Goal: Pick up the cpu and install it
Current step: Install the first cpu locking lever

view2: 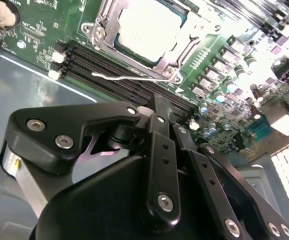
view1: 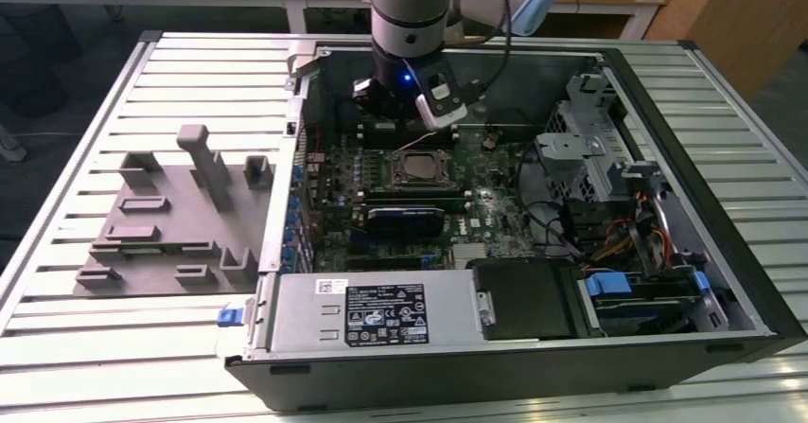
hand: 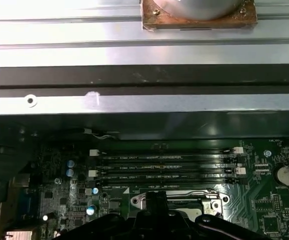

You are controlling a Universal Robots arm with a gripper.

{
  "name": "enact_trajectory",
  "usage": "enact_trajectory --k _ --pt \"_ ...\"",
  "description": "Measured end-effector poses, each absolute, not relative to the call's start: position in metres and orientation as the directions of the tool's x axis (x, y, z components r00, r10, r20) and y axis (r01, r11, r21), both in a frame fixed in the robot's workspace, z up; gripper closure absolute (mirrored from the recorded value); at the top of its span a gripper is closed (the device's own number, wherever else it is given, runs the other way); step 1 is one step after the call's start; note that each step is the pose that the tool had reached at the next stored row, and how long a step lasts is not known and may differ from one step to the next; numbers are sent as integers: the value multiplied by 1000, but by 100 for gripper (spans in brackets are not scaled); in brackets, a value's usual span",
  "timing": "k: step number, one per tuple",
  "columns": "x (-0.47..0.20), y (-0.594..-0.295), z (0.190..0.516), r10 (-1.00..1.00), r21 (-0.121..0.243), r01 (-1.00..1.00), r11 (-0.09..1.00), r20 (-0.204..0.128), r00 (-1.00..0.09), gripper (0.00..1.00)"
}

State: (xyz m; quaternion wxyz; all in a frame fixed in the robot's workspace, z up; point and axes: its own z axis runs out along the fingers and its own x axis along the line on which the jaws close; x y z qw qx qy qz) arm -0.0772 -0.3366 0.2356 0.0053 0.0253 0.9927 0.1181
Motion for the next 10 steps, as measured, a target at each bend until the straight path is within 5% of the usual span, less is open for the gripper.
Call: enact_trajectory --k 10 --pt "-58 -337 231 64 235 61 970 -4 -998 89"
